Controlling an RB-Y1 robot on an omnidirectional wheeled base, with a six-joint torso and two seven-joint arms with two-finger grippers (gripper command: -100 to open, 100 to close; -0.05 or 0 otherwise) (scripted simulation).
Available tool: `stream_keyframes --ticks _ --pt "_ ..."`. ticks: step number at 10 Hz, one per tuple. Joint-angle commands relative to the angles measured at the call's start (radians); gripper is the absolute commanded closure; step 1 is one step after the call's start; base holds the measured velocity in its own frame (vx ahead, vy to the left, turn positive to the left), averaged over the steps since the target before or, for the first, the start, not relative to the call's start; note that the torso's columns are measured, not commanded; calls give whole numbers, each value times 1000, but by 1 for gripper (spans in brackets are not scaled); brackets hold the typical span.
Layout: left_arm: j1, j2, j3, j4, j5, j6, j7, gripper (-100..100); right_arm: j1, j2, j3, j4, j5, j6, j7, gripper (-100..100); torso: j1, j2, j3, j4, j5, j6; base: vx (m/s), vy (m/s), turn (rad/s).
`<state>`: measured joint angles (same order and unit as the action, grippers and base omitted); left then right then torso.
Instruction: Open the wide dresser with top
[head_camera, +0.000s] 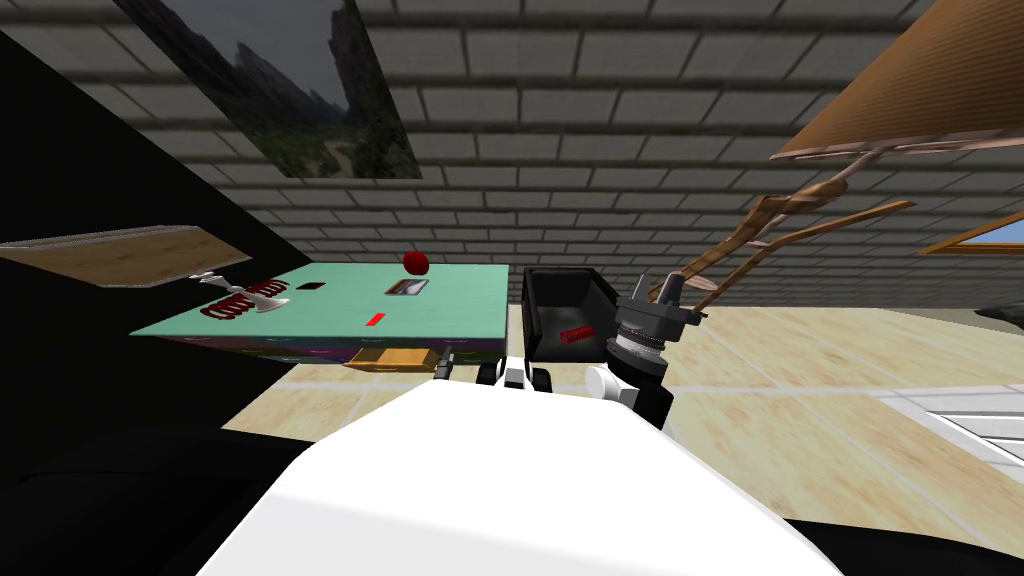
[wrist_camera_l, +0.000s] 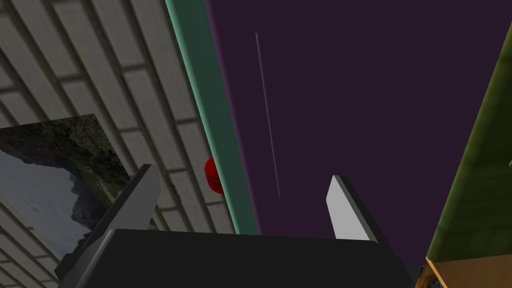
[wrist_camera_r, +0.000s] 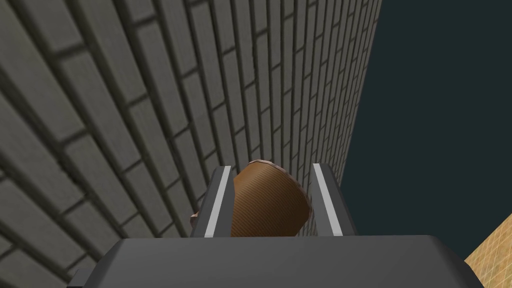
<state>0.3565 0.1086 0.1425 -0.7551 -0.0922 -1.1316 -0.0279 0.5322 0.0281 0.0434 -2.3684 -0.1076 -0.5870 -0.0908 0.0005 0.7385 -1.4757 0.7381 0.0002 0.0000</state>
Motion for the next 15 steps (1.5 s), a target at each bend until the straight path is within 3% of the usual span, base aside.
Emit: stream_keyframes --ticks 1,7,10,11,14,15 --pt "0 0 0 0 0 0 0 -100 0 0 0 0 0 0 0 0 -1 -1 -1 0 0 0 6 -8 23" --pt "-22 75 -5 -61 8 109 74 -100 0 0 0 0 0 0 0 0 1 -1 -1 0 0 0 -2 -39 -19" --pt "-19 77 -3 -78 10 118 75 -100 0 0 0 0 0 0 0 0 0 -1 -1 0 0 0 7 -15 29" --pt "-19 79 -2 -81 10 124 77 100 0 0 0 0 0 0 0 0 0 0 0 0 0 0 0 0 0" --pt "33 97 -5 -110 5 100 104 100 0 0 0 0 0 0 0 0 -2 7 4 2 -1 0 -158 -30 30" --pt "24 95 -5 -111 6 110 100 100 0 0 0 0 0 0 0 0 -1 6 4 2 0 0 -96 -13 8"
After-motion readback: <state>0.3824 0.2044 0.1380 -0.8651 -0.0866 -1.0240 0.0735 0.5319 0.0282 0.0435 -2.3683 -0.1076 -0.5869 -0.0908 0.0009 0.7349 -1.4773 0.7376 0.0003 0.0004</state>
